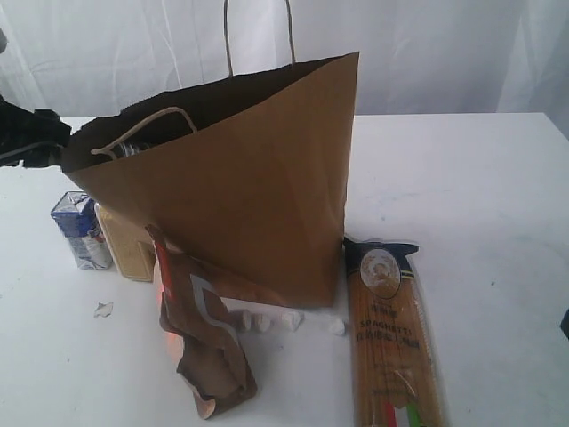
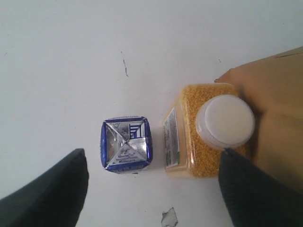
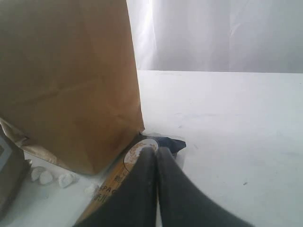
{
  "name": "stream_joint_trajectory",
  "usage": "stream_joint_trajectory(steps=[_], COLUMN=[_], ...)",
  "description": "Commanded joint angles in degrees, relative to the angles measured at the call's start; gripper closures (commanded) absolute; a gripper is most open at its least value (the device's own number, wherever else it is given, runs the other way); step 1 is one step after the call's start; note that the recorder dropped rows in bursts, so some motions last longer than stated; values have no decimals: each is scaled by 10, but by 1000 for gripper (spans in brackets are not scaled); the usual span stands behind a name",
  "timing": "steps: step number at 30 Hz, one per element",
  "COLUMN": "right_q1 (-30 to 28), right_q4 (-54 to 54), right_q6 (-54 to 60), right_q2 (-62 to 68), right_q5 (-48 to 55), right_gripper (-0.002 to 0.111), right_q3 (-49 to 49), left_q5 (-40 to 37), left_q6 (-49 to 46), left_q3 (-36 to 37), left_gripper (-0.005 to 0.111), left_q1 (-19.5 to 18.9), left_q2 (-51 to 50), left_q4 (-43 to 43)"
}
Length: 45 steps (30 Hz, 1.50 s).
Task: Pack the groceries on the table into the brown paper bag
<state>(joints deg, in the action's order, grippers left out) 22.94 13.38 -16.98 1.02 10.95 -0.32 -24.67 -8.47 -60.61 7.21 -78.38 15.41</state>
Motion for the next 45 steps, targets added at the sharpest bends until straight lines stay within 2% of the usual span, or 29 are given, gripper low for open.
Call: stream_joint_trajectory(steps=[1,9,19,22,30,36,41,43,45], right_q1=[-1,-1,-1,-1,-1,-1,-1,-1,-1], right_q4=[5,5,5,5,5,5,5,5,5], right_q6=[-2,-2,-2,-2,-2,-2,-2,-2,-2], right_q2=[-2,-2,-2,-2,-2,-2,-2,-2,-2], right_q5=[-2,-2,-2,-2,-2,-2,-2,-2,-2], right_gripper=[108,108,108,108,108,108,108,108,108], right_q3=[3,3,3,3,3,3,3,3,3], left_q5=[-20,-32,-64,-60,-20,-21,-56,-80,-97], left_q6=[10,10,10,10,-40,-40,-74,-128,-155], left_q3=[-1,-1,-1,-1,-1,-2,-2,-2,-2], left_gripper=[29,29,29,29,29,29,29,29,29], left_q1=[-3,-4,-68,-92,-92,-92,-92,-92,-92], left_q2=[11,57,100,68,-47,-36,-5,6,10], left_q4=[5,3,-1,6,81,81,155,232,269])
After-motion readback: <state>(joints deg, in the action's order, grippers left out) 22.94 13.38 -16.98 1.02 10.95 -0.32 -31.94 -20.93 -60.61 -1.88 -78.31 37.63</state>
